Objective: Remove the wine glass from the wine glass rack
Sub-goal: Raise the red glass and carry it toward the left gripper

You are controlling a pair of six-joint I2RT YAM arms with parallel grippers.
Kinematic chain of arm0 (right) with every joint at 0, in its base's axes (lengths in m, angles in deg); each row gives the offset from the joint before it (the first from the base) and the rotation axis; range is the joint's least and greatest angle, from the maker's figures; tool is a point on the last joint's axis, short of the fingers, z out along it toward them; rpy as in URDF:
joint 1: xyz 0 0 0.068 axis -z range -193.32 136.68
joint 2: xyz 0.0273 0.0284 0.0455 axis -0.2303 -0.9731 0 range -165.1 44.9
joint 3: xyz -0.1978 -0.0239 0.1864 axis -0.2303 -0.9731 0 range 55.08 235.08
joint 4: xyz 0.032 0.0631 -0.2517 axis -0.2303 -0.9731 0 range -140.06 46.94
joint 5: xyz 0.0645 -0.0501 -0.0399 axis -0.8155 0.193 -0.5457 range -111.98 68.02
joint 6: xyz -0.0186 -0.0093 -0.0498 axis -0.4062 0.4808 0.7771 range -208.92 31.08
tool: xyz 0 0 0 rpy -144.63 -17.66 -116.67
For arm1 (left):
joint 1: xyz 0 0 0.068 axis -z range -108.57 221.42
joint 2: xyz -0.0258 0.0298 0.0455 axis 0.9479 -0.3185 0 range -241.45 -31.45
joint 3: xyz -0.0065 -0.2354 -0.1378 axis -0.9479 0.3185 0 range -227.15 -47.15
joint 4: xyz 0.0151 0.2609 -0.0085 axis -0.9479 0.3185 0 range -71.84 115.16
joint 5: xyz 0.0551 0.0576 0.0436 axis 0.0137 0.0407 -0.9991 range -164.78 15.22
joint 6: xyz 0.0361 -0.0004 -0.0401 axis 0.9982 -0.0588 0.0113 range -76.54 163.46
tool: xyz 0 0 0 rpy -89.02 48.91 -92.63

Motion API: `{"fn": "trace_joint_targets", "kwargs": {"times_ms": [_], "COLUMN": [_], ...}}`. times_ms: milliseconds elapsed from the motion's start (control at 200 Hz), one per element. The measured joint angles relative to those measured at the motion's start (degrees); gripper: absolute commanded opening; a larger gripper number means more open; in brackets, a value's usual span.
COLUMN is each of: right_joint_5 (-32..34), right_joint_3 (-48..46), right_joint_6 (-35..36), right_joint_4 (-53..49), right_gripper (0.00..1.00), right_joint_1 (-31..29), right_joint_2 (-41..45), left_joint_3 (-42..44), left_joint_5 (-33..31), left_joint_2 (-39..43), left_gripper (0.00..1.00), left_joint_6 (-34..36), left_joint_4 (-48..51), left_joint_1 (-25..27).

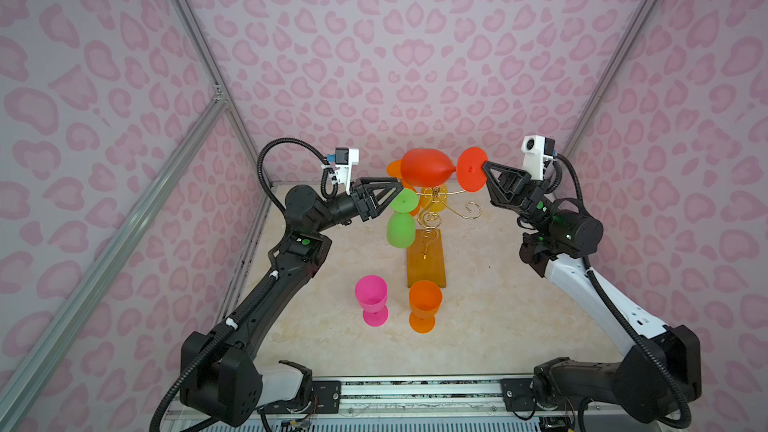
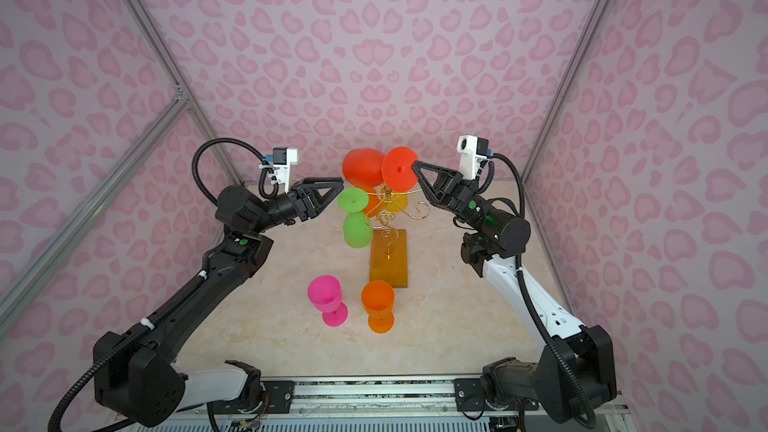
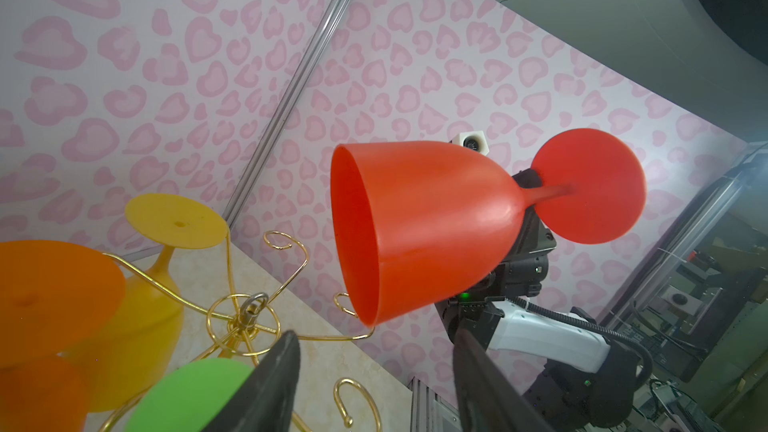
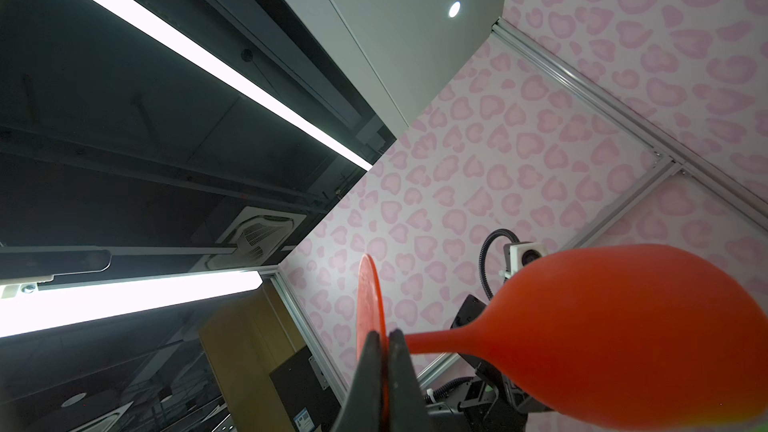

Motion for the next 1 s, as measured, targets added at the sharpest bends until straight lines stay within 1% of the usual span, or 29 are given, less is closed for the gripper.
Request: {"fn": "trace_joint_targets", "kwargs": {"times_ms": [270, 405, 550, 1000], "right_joint_5": [1.1, 1.7, 2.2, 5.4], "right_joint_3": [0.1, 0.4, 1.2, 2.9], "right_joint_6": [-3.1, -4.4, -5.5, -11.4], "right_joint_4": [5.7, 6.8, 7.5, 9.7], "right_gripper": [0.0, 0.0, 0.0, 0.0], "right_joint_1": [-1.6, -2.4, -2.7, -2.2], "right_joint_2": [-4.6, -6.8, -8.0, -12.1], "left_joint_3": [0.5, 1.0, 1.6, 2.7], "left_joint_5": [1.4, 1.8, 2.1, 2.1], "left_joint_2": [-0.8, -1.4, -1.6, -0.3], "left_gripper": [0.61, 0.59, 0.56, 0.38], "left_joint_6": [-1.6, -2.6, -3.5, -4.0], "left_joint_4": [-5.4, -7.5, -9.4, -10.5], "left_joint_1": [0.0, 0.2, 0.2, 0.2]}}
